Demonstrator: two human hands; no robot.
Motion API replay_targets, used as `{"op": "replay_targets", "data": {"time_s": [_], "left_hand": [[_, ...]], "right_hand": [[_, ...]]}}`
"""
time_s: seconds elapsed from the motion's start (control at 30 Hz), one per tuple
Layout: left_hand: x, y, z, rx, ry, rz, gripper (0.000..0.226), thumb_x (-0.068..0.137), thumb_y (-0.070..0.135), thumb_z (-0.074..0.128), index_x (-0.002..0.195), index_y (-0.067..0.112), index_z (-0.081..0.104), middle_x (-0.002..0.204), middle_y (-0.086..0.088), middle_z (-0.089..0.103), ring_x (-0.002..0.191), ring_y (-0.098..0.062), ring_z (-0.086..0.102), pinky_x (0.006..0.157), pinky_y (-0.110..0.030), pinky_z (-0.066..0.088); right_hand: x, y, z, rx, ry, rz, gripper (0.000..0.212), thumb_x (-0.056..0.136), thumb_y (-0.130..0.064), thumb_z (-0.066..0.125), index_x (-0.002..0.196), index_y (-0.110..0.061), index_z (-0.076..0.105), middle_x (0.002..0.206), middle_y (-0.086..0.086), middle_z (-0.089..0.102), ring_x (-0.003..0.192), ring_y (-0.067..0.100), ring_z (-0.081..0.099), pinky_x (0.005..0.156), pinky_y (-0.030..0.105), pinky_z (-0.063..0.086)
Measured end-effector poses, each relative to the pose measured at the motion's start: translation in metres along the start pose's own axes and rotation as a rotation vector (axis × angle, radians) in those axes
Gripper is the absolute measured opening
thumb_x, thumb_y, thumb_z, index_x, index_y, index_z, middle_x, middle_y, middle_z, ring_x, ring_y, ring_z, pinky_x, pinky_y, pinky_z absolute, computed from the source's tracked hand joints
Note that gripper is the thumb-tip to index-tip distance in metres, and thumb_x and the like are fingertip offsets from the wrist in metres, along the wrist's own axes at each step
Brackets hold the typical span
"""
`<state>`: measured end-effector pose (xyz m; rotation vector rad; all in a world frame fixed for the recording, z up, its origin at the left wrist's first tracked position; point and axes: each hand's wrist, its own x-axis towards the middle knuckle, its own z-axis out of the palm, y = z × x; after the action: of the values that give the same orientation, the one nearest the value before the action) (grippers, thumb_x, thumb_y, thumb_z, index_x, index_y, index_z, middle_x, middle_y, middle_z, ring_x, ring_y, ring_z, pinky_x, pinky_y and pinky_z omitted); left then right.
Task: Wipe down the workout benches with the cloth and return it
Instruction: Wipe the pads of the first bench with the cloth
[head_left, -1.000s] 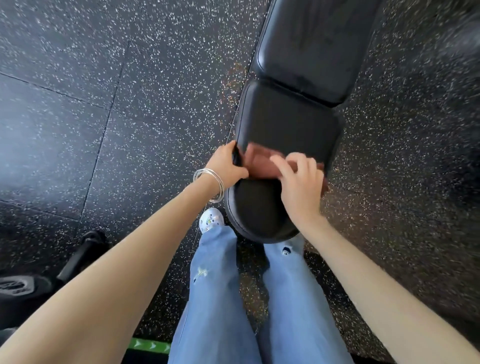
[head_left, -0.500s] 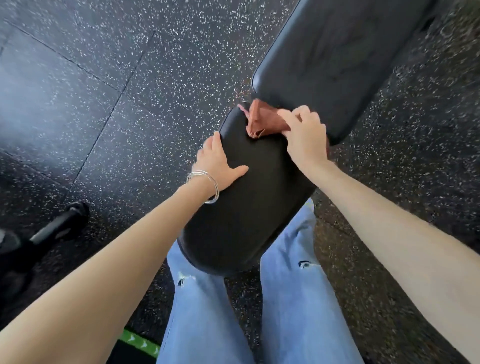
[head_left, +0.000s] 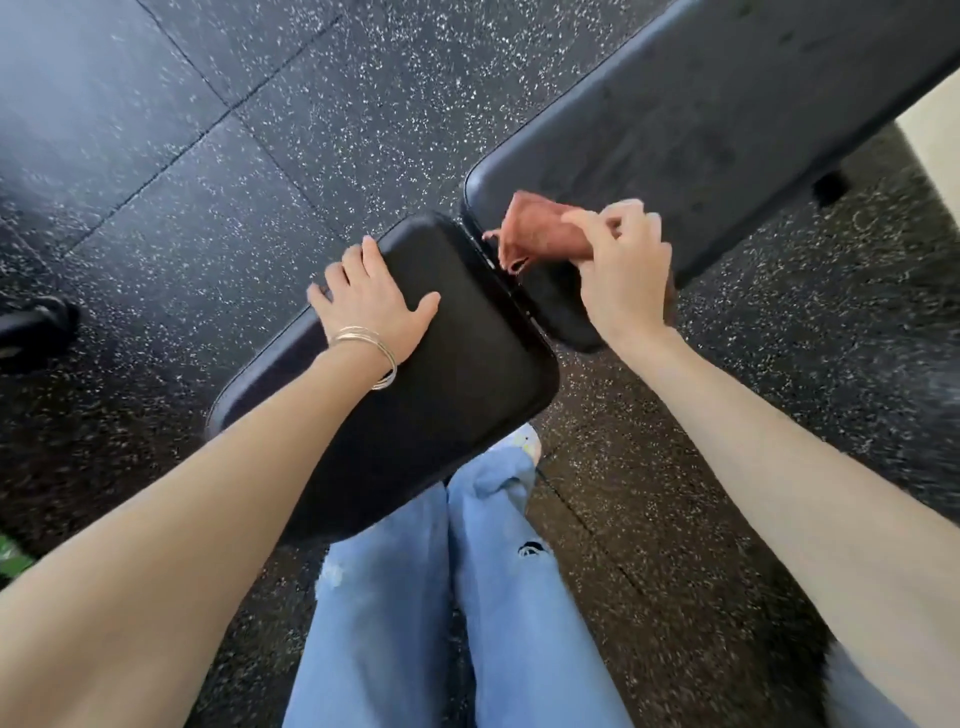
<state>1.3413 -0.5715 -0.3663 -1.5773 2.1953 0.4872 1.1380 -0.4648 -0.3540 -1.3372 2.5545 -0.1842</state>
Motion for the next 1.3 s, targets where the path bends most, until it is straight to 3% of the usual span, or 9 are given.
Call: {"op": "replay_targets", "data": {"time_s": [0.2,0.33,0.43,0.6,0.7,0.83,0.93,1.07,1.3], "left_hand": [[0.037,0.029,0.0,-0.07,0.013,0.101,0.088,0.082,0.061,0.048,0.147,0.011,0.016,0.148,-0.011,0.03,0.132,-0.035,0.031,0.104,-0.05,0.028],[0.044,0.037,-0.001,-0.041,-0.006,0.169,0.09,0.08,0.061,0.052,0.147,0.01,0.018,0.147,-0.008,0.031,0.13,-0.033,0.032,0.102,-0.049,0.03],[0.041,0.029,-0.002,-0.035,-0.024,0.222,0.089,0.08,0.058,0.052,0.147,0.009,0.018,0.15,-0.006,0.027,0.131,-0.032,0.032,0.103,-0.047,0.03],[0.041,0.019,-0.002,-0.037,-0.049,0.25,0.089,0.082,0.057,0.051,0.148,0.011,0.014,0.154,-0.004,0.021,0.135,-0.03,0.028,0.105,-0.045,0.029],[0.041,0.02,-0.003,-0.051,-0.057,0.23,0.089,0.082,0.059,0.049,0.148,0.011,0.014,0.154,-0.004,0.022,0.136,-0.03,0.027,0.107,-0.046,0.027],[0.044,0.026,-0.004,-0.056,-0.066,0.173,0.087,0.082,0.06,0.048,0.147,0.012,0.016,0.152,-0.003,0.025,0.134,-0.029,0.029,0.106,-0.045,0.027],[0.048,0.028,-0.007,-0.077,-0.084,0.137,0.086,0.082,0.06,0.05,0.147,0.014,0.018,0.151,-0.002,0.027,0.135,-0.029,0.03,0.106,-0.045,0.028],[0.045,0.034,-0.012,-0.108,-0.08,0.062,0.082,0.082,0.056,0.051,0.147,0.015,0.022,0.151,-0.002,0.03,0.136,-0.028,0.03,0.108,-0.043,0.027],[0.036,0.043,-0.012,-0.036,-0.07,0.013,0.085,0.081,0.055,0.052,0.148,0.014,0.018,0.151,-0.005,0.027,0.137,-0.03,0.027,0.113,-0.046,0.02]], "right_hand": [[0.108,-0.038,0.034,-0.056,-0.113,0.014,0.038,0.09,-0.03,0.058,0.127,-0.033,0.048,0.125,0.009,0.043,0.114,0.032,0.04,0.084,0.047,0.041],[0.034,-0.022,0.039,-0.142,-0.054,-0.084,0.037,0.089,-0.027,0.055,0.126,-0.029,0.053,0.114,0.01,0.052,0.099,0.034,0.047,0.068,0.04,0.039],[-0.046,0.002,0.032,-0.098,-0.098,-0.082,0.038,0.08,-0.018,0.07,0.117,-0.017,0.062,0.098,0.013,0.057,0.081,0.036,0.051,0.061,0.041,0.044],[-0.029,0.0,0.037,-0.113,-0.162,-0.094,0.04,0.068,-0.012,0.079,0.105,-0.009,0.063,0.088,0.013,0.053,0.076,0.033,0.052,0.055,0.036,0.043],[-0.018,0.0,0.028,-0.144,-0.25,-0.157,0.04,0.07,-0.015,0.079,0.106,-0.01,0.062,0.09,0.013,0.053,0.078,0.031,0.053,0.055,0.036,0.043],[0.044,-0.029,0.02,-0.082,-0.16,-0.24,0.046,0.074,-0.021,0.076,0.118,-0.016,0.06,0.097,0.011,0.054,0.084,0.03,0.053,0.058,0.036,0.045],[0.123,-0.072,0.034,-0.038,-0.231,-0.219,0.06,0.088,-0.036,0.061,0.142,-0.029,0.036,0.119,0.008,0.049,0.101,0.029,0.05,0.067,0.038,0.045],[0.117,-0.073,0.039,-0.231,-0.293,-0.49,0.058,0.093,-0.042,0.051,0.146,-0.032,0.027,0.129,0.01,0.046,0.105,0.029,0.049,0.063,0.036,0.042],[0.024,0.047,0.007,-0.229,-0.266,-0.712,0.053,0.072,-0.03,0.079,0.122,-0.021,0.064,0.078,0.009,0.056,0.063,0.024,0.056,0.038,0.025,0.039]]}}
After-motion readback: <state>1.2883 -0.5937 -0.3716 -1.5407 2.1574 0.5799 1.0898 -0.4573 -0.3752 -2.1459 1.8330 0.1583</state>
